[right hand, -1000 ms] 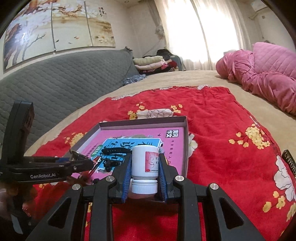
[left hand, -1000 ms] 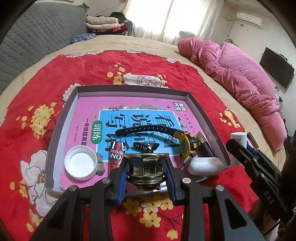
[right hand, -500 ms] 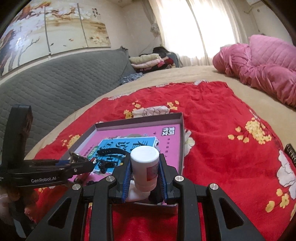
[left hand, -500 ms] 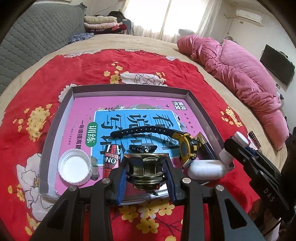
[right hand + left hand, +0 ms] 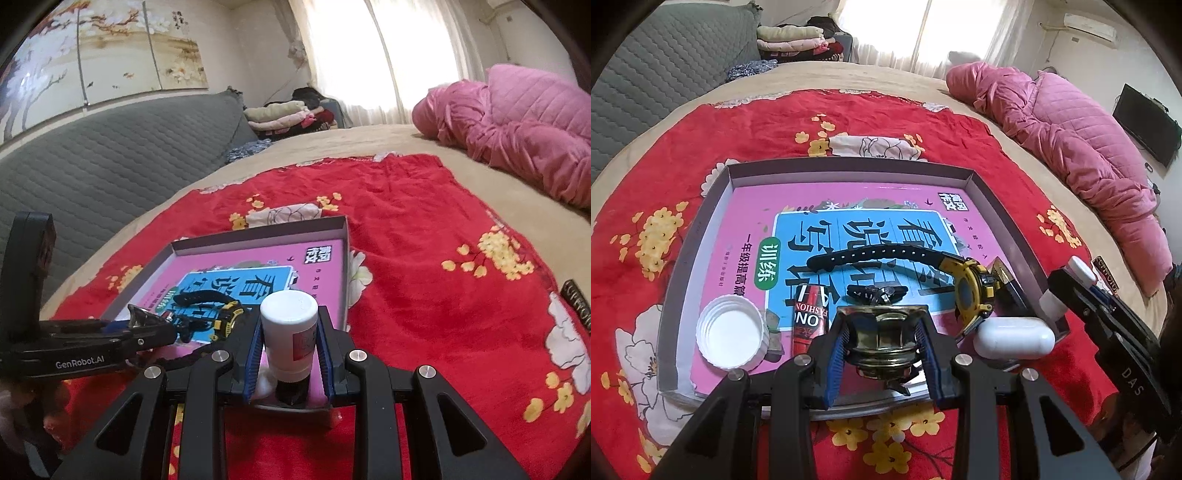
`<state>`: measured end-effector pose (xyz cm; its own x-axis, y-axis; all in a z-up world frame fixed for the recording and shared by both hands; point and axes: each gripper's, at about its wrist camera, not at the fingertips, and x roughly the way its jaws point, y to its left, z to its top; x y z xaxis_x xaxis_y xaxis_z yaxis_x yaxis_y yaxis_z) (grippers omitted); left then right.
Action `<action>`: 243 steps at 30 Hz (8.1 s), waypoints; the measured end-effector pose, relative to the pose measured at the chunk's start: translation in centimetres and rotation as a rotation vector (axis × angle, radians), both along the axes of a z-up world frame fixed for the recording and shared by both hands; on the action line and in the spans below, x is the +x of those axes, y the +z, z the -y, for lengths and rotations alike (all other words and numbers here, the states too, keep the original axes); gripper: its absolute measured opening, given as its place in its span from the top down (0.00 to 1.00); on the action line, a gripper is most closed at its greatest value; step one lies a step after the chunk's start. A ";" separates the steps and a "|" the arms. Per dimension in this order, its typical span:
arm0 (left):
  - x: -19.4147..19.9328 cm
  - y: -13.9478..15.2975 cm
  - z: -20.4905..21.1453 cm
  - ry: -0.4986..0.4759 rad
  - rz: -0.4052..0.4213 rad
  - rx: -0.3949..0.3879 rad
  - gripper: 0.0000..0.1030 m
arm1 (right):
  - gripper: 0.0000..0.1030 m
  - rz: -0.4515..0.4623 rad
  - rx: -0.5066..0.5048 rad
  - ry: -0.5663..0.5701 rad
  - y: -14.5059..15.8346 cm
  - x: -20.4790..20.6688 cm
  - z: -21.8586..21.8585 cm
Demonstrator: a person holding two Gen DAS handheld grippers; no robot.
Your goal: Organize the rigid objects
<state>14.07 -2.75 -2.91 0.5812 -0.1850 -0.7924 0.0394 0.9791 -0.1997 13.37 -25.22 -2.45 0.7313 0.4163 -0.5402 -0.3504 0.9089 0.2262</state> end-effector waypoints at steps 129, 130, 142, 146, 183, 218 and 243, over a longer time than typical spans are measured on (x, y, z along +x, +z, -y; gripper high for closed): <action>0.7 -1.4 0.0 -0.008 -0.107 0.056 0.62 | 0.45 0.022 0.014 -0.070 -0.1 -0.2 1.9; 0.7 -1.4 0.0 -0.008 -0.107 0.055 0.62 | 0.45 0.030 0.018 -0.071 0.1 -0.4 2.0; -0.3 -1.0 -0.4 -0.010 -0.074 0.044 0.58 | 0.39 0.054 -0.028 -0.073 0.8 -2.2 1.5; -1.1 -0.4 -1.0 0.000 -0.055 0.032 0.49 | 0.39 0.049 -0.027 -0.065 1.1 -3.1 1.2; -10.7 4.6 -3.1 0.067 0.094 0.071 0.40 | 0.28 -0.005 -0.175 0.012 4.5 -12.6 -6.0; -13.3 4.0 -3.1 0.088 0.046 0.126 0.40 | 0.27 -0.039 -0.196 -0.028 4.2 -14.6 -7.3; -13.0 2.8 -3.3 0.091 0.005 0.153 0.40 | 0.27 -0.060 -0.229 -0.033 3.7 -14.2 -7.5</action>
